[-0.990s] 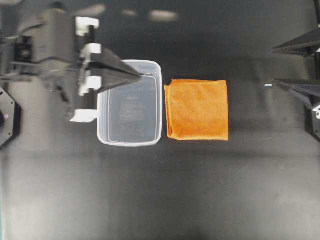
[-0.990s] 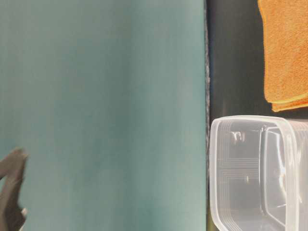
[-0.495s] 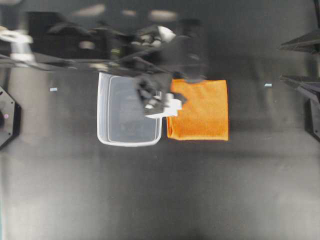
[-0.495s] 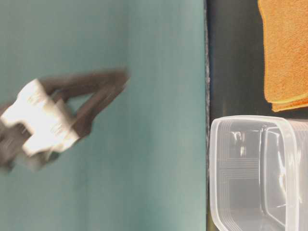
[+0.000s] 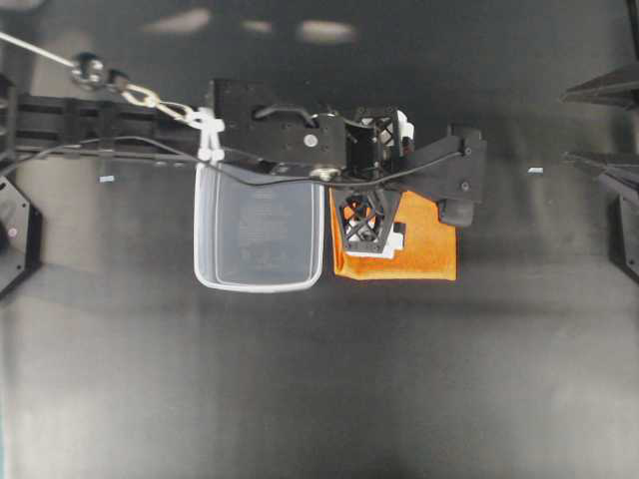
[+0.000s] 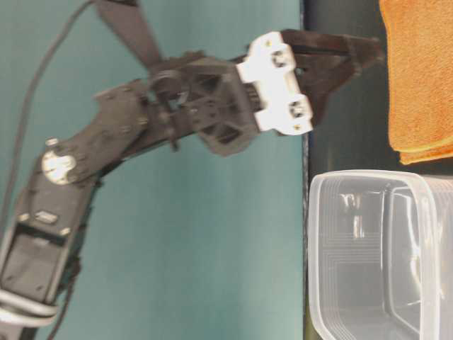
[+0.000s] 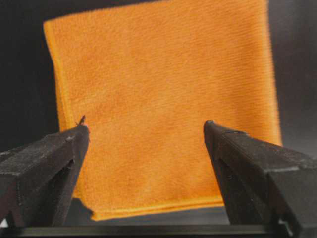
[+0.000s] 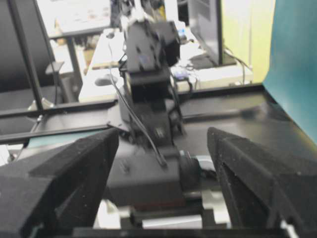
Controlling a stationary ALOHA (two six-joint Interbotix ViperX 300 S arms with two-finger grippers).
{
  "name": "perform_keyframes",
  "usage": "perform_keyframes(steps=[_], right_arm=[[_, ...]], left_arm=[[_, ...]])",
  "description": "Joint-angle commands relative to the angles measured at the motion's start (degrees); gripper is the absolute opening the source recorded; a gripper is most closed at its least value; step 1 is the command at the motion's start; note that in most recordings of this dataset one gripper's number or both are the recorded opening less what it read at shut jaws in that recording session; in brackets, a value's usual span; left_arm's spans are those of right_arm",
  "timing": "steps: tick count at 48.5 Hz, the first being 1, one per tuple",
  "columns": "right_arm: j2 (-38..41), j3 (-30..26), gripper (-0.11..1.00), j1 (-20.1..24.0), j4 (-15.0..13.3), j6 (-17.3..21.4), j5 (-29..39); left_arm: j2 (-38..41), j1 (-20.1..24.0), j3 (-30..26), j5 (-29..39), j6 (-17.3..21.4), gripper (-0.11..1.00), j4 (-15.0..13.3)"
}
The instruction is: Place the orange towel into the container with the left arm.
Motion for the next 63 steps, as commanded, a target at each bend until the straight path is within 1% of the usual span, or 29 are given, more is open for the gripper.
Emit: perform_keyframes(steps=[1,10,20,34,39,42,44,47,51,55,56,57,63], right_arm=[[0.4,-0.4,0.71,-0.2,0.0,0.1,-0.3],[0.3,-0.4,0.71,-0.2,0.0,0.1,-0.4],[0.3,-0.4,0.71,-0.2,0.0,0.1,-0.4],[0.2,-0.1,0.71,-0.2,0.0,0.1,-1.7],[0.2,0.0,0.71,-0.2,0.0,0.1,-1.7],[0.1,0.0,0.71,-0.2,0.0,0.1,-1.6],[0.1,0.1,0.71,-0.2,0.0,0.1,-1.6],[0.1,0.0,0.71,-0.2,0.0,0.1,-1.6],[0.1,0.0,0.71,-0.2,0.0,0.1,-1.6],[0.0,0.0,0.71,-0.2,0.0,0.0,-1.6],[-0.2,0.1,0.71,-0.2,0.0,0.1,-1.6],[-0.2,0.0,0.71,-0.2,0.0,0.0,-1.5],[-0.5,0.0,0.71,-0.2,0.0,0.1,-1.5]], left_arm=[[0.7,-0.2,-0.8,-0.9,-0.4,0.9,0.2],[4.0,-0.8,-0.4,-3.1,-1.0,0.9,0.2],[7.3,-1.9,-1.1,-3.3,-1.5,0.9,0.2],[8.3,-1.8,-0.4,-4.1,-6.1,0.9,0.2],[8.1,-1.8,-0.4,-4.0,-7.1,0.87,0.2],[8.0,-2.1,-0.4,-4.0,-7.2,0.81,0.2],[7.9,-2.4,-0.4,-4.0,-6.9,0.73,0.2],[7.7,-2.7,-0.4,-4.0,-6.7,0.58,0.2],[7.1,-3.1,-0.4,-4.0,-6.7,0.34,0.2],[6.4,-3.2,-0.4,-3.9,-6.7,0.12,0.2],[6.1,-3.3,-0.4,-3.9,-6.7,0.08,0.2],[5.6,-3.2,-0.4,-3.8,-6.7,0.06,0.2],[1.8,-3.2,-0.9,-3.8,-6.7,0.06,0.2]])
